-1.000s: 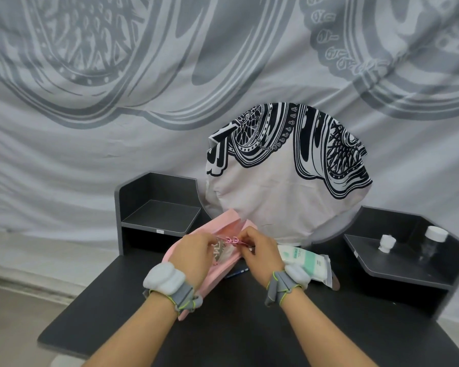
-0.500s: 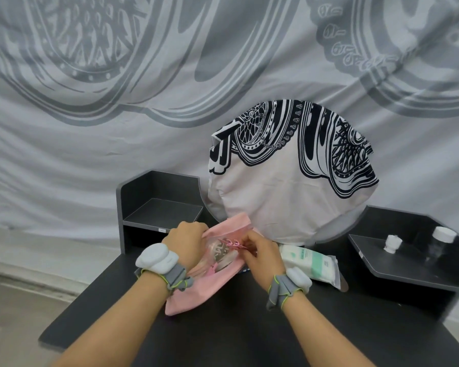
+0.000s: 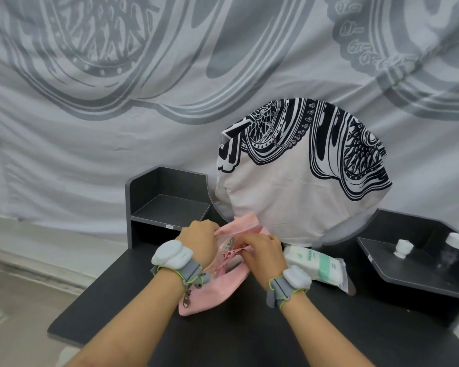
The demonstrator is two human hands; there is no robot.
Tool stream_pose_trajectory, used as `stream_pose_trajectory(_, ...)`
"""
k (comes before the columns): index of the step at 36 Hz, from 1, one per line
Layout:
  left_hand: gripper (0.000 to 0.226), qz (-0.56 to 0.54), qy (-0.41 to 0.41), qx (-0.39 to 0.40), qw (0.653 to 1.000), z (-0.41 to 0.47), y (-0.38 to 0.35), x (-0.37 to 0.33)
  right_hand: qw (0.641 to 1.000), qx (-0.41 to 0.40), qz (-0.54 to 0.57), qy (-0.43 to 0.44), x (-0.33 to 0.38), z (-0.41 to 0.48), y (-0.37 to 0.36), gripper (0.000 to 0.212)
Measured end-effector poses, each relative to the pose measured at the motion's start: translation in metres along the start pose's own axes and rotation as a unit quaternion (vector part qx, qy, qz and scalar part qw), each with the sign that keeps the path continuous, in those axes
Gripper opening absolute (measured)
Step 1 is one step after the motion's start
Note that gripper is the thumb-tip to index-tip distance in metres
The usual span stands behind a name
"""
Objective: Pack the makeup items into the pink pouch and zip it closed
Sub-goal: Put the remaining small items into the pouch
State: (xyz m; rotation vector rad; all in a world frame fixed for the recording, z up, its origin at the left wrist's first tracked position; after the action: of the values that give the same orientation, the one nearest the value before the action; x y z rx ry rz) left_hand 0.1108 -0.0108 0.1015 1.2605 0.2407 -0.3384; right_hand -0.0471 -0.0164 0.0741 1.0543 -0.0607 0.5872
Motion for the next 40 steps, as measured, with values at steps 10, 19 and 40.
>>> stream_pose_trajectory(10, 0.034, -0.025, 0.01, -0.013, 1.0, 0.001, -0.004, 0.005, 0.997, -0.053, 0.053, -0.029, -0.002, -0.002, -0.002, 0.012)
stream_pose_trajectory(19, 0.03, -0.01, 0.011, -0.003, 1.0, -0.006, -0.004, -0.006, 0.997, 0.04, 0.059, -0.029, 0.008, -0.003, -0.004, 0.03)
stream_pose_trajectory(40, 0.03, -0.013, 0.025, 0.012, 1.0, -0.003, -0.001, -0.002, 0.994, 0.094, 0.002, -0.049, 0.018, -0.003, -0.007, 0.024)
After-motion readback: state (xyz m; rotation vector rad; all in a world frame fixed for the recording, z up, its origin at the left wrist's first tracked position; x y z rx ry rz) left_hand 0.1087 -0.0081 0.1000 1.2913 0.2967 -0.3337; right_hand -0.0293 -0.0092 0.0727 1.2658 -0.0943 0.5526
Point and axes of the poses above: each hand's wrist, its own z-axis towards the middle knuckle, its own y-axis out of the back of the hand, x = y × z, the point moved 1 cm from there along z, towards the middle knuckle
